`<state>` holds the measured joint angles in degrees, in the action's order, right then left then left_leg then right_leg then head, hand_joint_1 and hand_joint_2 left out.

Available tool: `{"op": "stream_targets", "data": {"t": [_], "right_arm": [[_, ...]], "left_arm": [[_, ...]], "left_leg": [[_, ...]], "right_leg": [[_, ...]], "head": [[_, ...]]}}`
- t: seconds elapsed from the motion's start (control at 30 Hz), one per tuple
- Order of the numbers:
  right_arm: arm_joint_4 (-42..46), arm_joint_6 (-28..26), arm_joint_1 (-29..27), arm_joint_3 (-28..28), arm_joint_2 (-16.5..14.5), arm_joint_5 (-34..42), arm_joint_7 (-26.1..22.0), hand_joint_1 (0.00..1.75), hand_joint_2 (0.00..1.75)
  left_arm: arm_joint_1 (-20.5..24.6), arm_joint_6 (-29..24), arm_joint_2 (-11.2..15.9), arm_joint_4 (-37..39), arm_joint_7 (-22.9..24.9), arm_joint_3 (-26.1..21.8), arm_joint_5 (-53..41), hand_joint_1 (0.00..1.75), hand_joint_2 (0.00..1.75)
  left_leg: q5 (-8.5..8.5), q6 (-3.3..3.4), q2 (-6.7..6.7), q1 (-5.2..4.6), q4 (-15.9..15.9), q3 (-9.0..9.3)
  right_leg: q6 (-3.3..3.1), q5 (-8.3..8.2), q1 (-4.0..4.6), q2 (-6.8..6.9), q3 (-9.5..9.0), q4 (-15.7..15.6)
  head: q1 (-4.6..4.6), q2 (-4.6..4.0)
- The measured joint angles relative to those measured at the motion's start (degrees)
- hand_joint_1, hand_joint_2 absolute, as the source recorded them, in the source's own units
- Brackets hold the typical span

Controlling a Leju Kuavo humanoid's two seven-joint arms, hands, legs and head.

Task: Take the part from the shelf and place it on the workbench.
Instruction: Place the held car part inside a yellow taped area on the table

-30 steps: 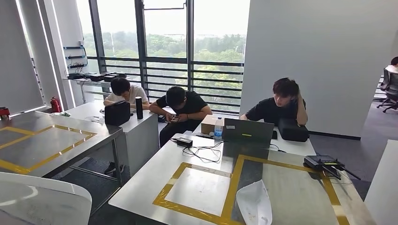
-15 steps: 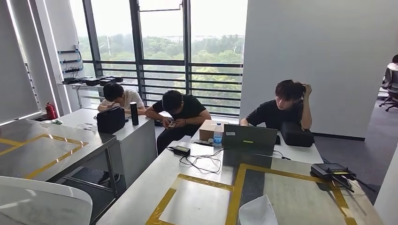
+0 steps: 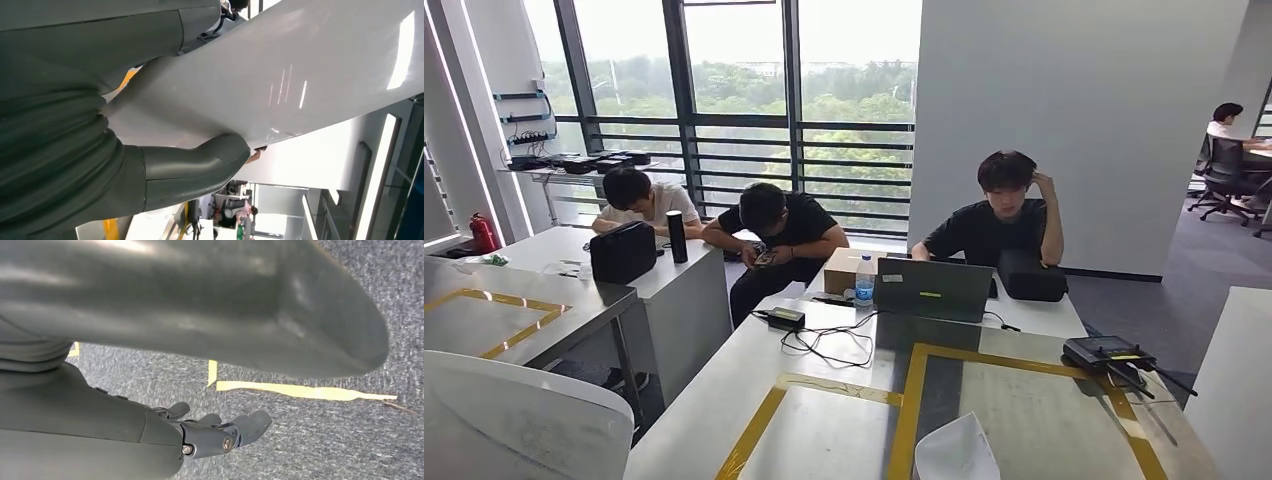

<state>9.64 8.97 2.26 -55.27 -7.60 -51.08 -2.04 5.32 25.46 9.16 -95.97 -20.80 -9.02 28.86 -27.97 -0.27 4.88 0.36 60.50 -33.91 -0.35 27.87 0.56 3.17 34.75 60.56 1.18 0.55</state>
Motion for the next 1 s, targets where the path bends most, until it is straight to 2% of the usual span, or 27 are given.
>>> {"op": "stream_targets", "data": {"t": [0.07, 0.1, 0.13, 0.2, 0.27, 0.3, 0.33, 0.37, 0.4, 0.43, 0.47, 0.53, 0.6, 0.63, 0.67, 0.7, 0.73, 0.8, 0.83, 0.87, 0.9, 0.93, 0.97, 1.0], "right_arm": [[0.0, 0.0, 0.0, 0.0, 0.0, 0.0, 0.0, 0.00, 0.00], [0.0, 0.1, 0.0, 0.0, 0.0, 0.0, 0.1, 0.00, 0.00], [0.0, 0.1, -0.1, 0.0, 0.0, 0.0, 0.1, 0.00, 0.00], [0.0, 0.1, 0.0, 0.0, 0.0, 0.0, 0.1, 0.00, 0.00], [0.0, 0.1, 0.1, -0.1, -0.1, 0.0, 0.2, 0.00, 0.00], [0.0, 0.1, 0.1, -0.1, -0.1, 0.0, 0.2, 0.00, 0.00], [0.0, 0.1, 0.0, -0.1, -0.1, 0.0, 0.2, 0.00, 0.00], [0.0, 0.1, 0.0, -0.1, -0.1, 0.0, 0.2, 0.00, 0.00], [0.0, 0.1, 0.0, -0.1, -0.1, 0.0, 0.2, 0.00, 0.00], [0.0, 0.1, 0.0, -0.1, -0.1, 0.0, 0.2, 0.00, 0.00], [0.0, 0.1, 0.0, -0.1, -0.1, 0.0, 0.2, 0.00, 0.00], [0.0, 0.1, 0.0, -0.1, -0.2, 0.0, 0.2, 0.00, 0.00], [0.0, 0.1, 0.0, -0.1, -0.2, 0.0, 0.2, 0.00, 0.00], [0.0, 0.1, 0.1, -0.1, -0.3, 0.0, 0.2, 0.00, 0.00], [0.0, 0.1, 0.1, -0.1, -0.3, 0.0, 0.2, 0.00, 0.00], [0.0, 0.0, 0.1, -0.1, -0.4, -0.1, 0.1, 0.00, 0.00], [0.0, 0.0, 0.0, -0.1, -0.4, -0.1, 0.1, 0.00, 0.00], [0.0, -0.2, 0.2, -0.2, -0.6, -0.1, 0.0, 0.00, 0.00], [0.0, -0.3, 0.3, -0.2, -0.6, -0.1, 0.0, 0.00, 0.00], [0.0, -0.4, 0.3, -0.2, -0.6, -0.2, 0.0, 0.00, 0.00], [0.0, -0.5, 0.3, -0.2, -0.6, -0.3, 0.1, 0.00, 0.00], [0.0, -0.5, 0.2, -0.3, -0.6, -0.4, 0.2, 0.00, 0.00], [0.0, -0.6, 0.1, -0.4, -0.6, -0.5, 0.3, 0.00, 0.00], [0.0, -0.7, 0.1, -0.4, -0.6, -0.5, 0.4, 0.00, 0.00]], "left_arm": [[0.2, 0.0, 0.1, 0.1, 0.0, 0.1, 0.0, 1.75, 1.75], [0.3, 0.0, 0.1, 0.1, 0.0, 0.2, 0.0, 1.75, 1.75], [0.4, 0.0, 0.2, 0.2, 0.0, 0.3, 0.0, 1.75, 1.75], [0.6, 0.0, 0.4, 0.4, 0.0, 0.4, 0.0, 1.75, 1.75], [0.6, 0.0, 0.5, 0.7, 0.0, 0.5, -0.1, 1.75, 1.75], [0.6, 0.0, 0.5, 0.9, 0.0, 0.6, -0.1, 1.75, 1.75], [0.6, 0.0, 0.5, 1.1, 0.0, 0.6, -0.2, 1.75, 1.75], [0.7, 0.0, 0.5, 1.3, 0.0, 0.6, -0.4, 1.75, 1.75], [0.8, -0.1, 0.6, 1.5, 0.0, 0.6, -0.7, 1.75, 1.75], [1.0, -0.1, 0.6, 1.7, 0.0, 0.7, -1.0, 1.75, 1.75], [1.1, -0.2, 0.7, 1.8, 0.0, 0.7, -1.2, 1.75, 1.75], [1.2, -0.2, 0.8, 2.0, -0.1, 0.7, -1.4, 1.75, 1.75], [1.3, -0.3, 0.9, 2.2, -0.1, 0.7, -1.6, 1.75, 1.75], [1.5, -0.4, 1.0, 2.4, -0.2, 0.7, -1.8, 1.75, 1.75], [2.0, -0.6, 1.1, 2.9, -0.5, 0.7, -2.5, 1.75, 1.75], [2.5, -1.0, 1.3, 3.6, -0.8, 0.7, -3.2, 1.75, 1.75], [3.1, -1.3, 1.5, 4.2, -1.1, 0.7, -3.9, 1.75, 1.75], [3.8, -1.8, 1.8, 5.4, -1.5, 0.5, -4.7, 1.75, 1.75], [3.9, -1.8, 2.0, 5.9, -1.6, 0.4, -4.8, 1.75, 1.75], [3.9, -1.9, 2.1, 6.3, -1.6, 0.3, -5.0, 1.75, 1.75], [4.0, -1.9, 2.3, 6.7, -1.7, 0.2, -5.1, 1.75, 1.75], [4.0, -1.9, 2.4, 7.0, -1.7, 0.1, -5.2, 1.75, 1.75], [4.0, -1.9, 2.5, 7.2, -1.8, -0.1, -5.3, 1.75, 1.75], [4.0, -1.9, 2.6, 7.4, -1.9, -0.3, -5.3, 1.75, 1.75]], "left_leg": [[-0.27, -0.73, 0.93, -0.05, -0.3, 0.51], [-0.49, -1.10, 0.68, 0.06, -0.1, 0.65], [-1.13, -1.40, -0.27, 0.15, 0.7, 0.46], [-4.00, -1.82, -3.16, 0.32, 5.7, -1.66], [-7.18, -1.91, -4.46, 0.31, 12.8, -5.26], [-7.52, -1.86, -4.59, 0.29, 14.9, -6.49], [-6.63, -1.72, -4.69, 0.27, 14.9, -6.73], [-4.65, -1.50, -4.95, 0.24, 12.6, -5.86], [-2.13, -1.20, -5.66, 0.21, 8.6, -4.19], [-0.24, -0.90, -6.77, 0.20, 4.8, -2.51], [0.93, -0.68, -7.83, 0.20, 2.0, -1.25], [1.11, -0.48, -9.22, 0.23, 0.4, -0.45], [0.91, -0.53, -9.65, 0.29, 0.0, -0.17], [0.80, -0.60, -9.78, 0.27, -0.3, 0.00], [0.80, -0.52, -9.33, 0.39, -1.0, 0.38], [0.81, -0.36, -8.65, 0.50, -1.8, 0.80], [0.81, -0.10, -7.78, 0.62, -2.1, 1.16], [0.65, 0.37, -6.26, 0.78, -2.6, 1.72], [0.51, 0.42, -5.67, 0.80, -2.6, 1.83], [0.33, 0.39, -5.18, 0.87, -2.5, 1.94], [0.14, 0.24, -4.81, 1.00, -2.5, 2.10], [-0.10, 0.00, -4.53, 1.19, -2.4, 2.32], [-0.40, -0.30, -4.30, 1.38, -2.2, 2.57], [-0.71, -0.63, -4.10, 1.50, -2.0, 2.76]], "right_leg": [[-0.56, 0.08, 0.12, -0.98, -0.06, -0.5], [-0.91, -0.04, 0.03, -1.57, -0.32, -0.7], [-1.31, -0.19, -0.08, -2.15, -0.64, -0.9], [-1.99, -0.30, -0.31, -3.28, -1.20, -1.3], [-2.34, -0.14, -0.19, -4.58, -1.32, -1.3], [-2.41, -0.08, -0.09, -5.34, -1.40, -1.3], [-2.44, -0.01, 0.02, -6.16, -1.55, -1.2], [-2.43, 0.09, 0.09, -7.00, -1.77, -1.2], [-2.38, 0.21, 0.12, -7.83, -2.04, -1.2], [-2.31, 0.33, 0.09, -8.50, -2.23, -1.2], [-2.24, 0.43, 0.03, -8.94, -2.36, -1.2], [-2.17, 0.49, -0.07, -9.26, -2.37, -1.2], [-2.03, 0.49, -0.08, -9.54, -2.13, -1.1], [-1.81, 0.44, -0.18, -9.91, -1.89, -1.1], [-1.35, 0.46, -0.25, -10.29, -1.62, -1.0], [-0.79, 0.78, -0.21, -9.78, -1.19, -0.5], [-0.23, 1.55, -0.19, -8.52, -0.39, 0.9], [0.70, 4.38, -0.28, -5.12, 2.98, 7.1], [1.05, 5.67, -0.57, -4.22, 5.17, 10.9], [1.37, 6.18, -0.89, -3.83, 6.88, 13.6], [1.70, 5.60, -1.21, -3.67, 7.61, 14.4], [2.02, 3.88, -1.50, -3.55, 7.01, 12.6], [2.31, 1.48, -1.80, -3.38, 5.29, 8.8], [2.53, -0.22, -1.98, -3.23, 3.31, 4.7]], "head": [[-0.04, 0.00], [-0.03, 0.00], [-0.05, 0.00], [-0.15, 0.00], [-0.24, 0.00], [-0.25, 0.00], [-0.25, 0.00], [-0.26, 0.00], [-0.27, 0.00], [-0.28, 0.00], [-0.29, 0.00], [-0.29, 0.00], [-0.30, -0.01], [-0.33, 0.00], [-0.38, 0.00], [-0.32, 0.00], [-0.25, 0.01], [-0.06, 0.00], [-0.06, 0.00], [-0.05, 0.00], [-0.05, 0.00], [-0.02, 0.00], [0.00, 0.00], [0.03, 0.00]]}}
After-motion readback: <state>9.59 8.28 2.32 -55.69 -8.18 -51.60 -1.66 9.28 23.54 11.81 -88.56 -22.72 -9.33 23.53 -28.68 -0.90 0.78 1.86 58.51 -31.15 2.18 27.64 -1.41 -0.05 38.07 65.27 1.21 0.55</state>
